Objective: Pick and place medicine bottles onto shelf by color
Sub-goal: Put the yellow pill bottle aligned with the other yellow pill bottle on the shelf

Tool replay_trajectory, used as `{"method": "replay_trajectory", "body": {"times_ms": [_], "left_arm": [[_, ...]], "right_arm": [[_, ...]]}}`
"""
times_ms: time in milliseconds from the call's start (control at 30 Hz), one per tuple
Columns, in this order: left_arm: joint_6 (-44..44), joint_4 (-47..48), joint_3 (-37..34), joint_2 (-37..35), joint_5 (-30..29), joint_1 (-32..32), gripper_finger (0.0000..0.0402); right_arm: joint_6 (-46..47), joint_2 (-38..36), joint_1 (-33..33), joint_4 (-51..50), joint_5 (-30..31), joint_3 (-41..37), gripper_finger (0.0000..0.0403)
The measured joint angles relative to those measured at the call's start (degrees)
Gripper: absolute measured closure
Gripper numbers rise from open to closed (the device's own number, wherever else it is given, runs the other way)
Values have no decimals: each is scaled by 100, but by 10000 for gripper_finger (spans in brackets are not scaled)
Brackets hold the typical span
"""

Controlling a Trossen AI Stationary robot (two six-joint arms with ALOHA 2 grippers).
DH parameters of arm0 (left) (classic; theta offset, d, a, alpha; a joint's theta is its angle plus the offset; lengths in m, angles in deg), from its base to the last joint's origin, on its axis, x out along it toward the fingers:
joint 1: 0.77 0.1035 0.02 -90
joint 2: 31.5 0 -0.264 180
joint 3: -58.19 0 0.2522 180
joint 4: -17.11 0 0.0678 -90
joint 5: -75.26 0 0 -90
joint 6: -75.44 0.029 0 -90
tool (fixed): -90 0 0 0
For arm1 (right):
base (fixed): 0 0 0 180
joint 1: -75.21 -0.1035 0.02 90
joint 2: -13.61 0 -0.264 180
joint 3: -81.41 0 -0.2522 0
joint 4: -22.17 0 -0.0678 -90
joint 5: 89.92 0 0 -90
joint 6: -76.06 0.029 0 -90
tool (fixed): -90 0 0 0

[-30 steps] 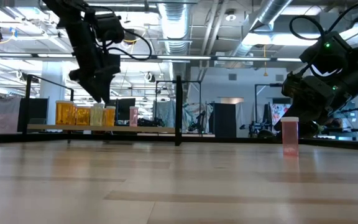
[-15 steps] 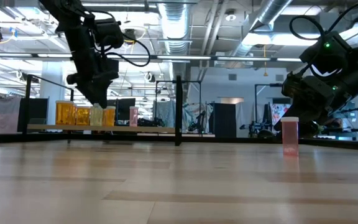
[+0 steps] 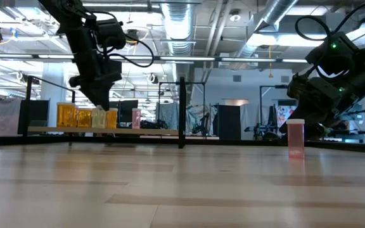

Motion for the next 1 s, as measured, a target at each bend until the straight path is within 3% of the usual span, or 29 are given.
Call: {"method": "replay_trajectory", "body": {"times_ms": [233, 1000], "left_arm": [[3, 144, 7, -9, 7, 0, 289], [-103, 746, 11, -22, -565, 0, 292]], "right_arm": [[0, 0, 0, 0, 0, 0, 76], [0, 0, 2, 0, 0, 0, 76]]}}
